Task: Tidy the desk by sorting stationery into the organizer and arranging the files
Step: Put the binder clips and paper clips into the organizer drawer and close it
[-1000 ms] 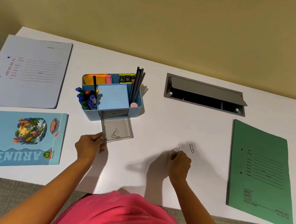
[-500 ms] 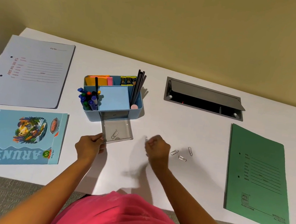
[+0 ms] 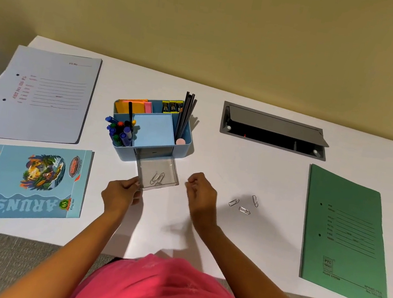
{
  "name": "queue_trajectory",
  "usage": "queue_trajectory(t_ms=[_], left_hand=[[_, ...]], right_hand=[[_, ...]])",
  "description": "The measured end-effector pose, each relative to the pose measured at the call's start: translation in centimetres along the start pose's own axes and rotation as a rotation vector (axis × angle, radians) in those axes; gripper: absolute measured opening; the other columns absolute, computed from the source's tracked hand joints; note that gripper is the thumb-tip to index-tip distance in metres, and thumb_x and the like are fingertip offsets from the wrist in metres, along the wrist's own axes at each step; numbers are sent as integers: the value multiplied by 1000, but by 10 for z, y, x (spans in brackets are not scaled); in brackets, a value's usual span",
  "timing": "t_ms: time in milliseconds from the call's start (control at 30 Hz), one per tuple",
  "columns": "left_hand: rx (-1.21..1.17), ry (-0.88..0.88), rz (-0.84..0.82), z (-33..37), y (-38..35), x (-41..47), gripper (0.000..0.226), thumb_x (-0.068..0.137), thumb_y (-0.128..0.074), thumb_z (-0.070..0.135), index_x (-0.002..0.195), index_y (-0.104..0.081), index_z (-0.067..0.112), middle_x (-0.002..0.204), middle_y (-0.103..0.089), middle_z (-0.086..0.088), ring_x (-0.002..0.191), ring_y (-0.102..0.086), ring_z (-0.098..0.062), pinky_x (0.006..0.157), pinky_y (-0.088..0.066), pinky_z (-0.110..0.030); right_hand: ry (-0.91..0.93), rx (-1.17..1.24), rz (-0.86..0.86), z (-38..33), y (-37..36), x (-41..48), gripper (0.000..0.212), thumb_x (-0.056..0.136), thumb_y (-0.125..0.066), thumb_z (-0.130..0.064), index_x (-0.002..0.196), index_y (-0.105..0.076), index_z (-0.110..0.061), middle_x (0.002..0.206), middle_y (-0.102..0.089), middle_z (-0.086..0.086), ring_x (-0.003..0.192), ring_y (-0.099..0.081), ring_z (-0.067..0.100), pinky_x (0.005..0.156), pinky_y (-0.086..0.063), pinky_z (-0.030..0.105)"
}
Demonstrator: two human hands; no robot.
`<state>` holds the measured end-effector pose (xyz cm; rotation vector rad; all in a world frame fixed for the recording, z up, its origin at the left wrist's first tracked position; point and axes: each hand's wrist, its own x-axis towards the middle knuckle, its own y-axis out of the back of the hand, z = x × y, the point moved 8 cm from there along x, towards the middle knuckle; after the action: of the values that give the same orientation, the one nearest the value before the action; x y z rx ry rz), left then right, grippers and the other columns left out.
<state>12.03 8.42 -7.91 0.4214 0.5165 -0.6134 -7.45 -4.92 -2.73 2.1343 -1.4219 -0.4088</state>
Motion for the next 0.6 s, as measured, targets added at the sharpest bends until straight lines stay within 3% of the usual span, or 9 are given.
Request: queue_trajectory(t_ms=[133, 233, 333, 500, 600], left_hand=[[11, 4, -6, -1, 0, 2, 26, 90, -61, 7, 115, -66, 3, 91, -70, -13, 79, -67, -29, 67, -59, -27], [5, 5, -10, -2, -2, 2, 26, 90, -61, 7, 115, -66, 2, 91, -70, -13, 80, -67, -30, 78, -58, -35], [6, -7, -9, -1, -1, 3, 25, 90, -61, 7, 114, -66, 2, 89, -69, -12, 78, -67, -29, 68, -59, -28], [8, -4, -9, 0, -2, 2, 26, 90, -60, 7, 115, -66, 2, 92, -69, -13, 80, -67, -30, 81, -55, -34], [25, -10, -14, -1, -1, 3, 26, 91, -60, 8, 115, -66, 3, 91, -69, -11, 80, -67, -30, 81, -55, -36]], right_hand=[[-136, -131, 135, 49, 40, -19, 14, 86, -59, -4, 87, -55, -17, 69, -59, 3, 66, -56, 21, 62, -44, 34], [-146, -336, 244, 74, 71, -36, 22, 83, -58, 6, 97, -62, -10, 89, -61, 7, 85, -57, 25, 74, -45, 31], [-227, -482, 269, 98, 89, -45, 33, 75, -57, 16, 102, -64, -2, 101, -61, 13, 96, -52, 30, 81, -42, 30], [-225, -545, 217, 111, 94, -49, 12, 80, -65, 8, 84, -64, -4, 82, -60, 10, 86, -51, 29, 64, -48, 37], [-282, -549, 208, 118, 93, -49, 17, 72, -69, 11, 71, -61, -4, 70, -57, 10, 75, -49, 29, 58, -42, 34]])
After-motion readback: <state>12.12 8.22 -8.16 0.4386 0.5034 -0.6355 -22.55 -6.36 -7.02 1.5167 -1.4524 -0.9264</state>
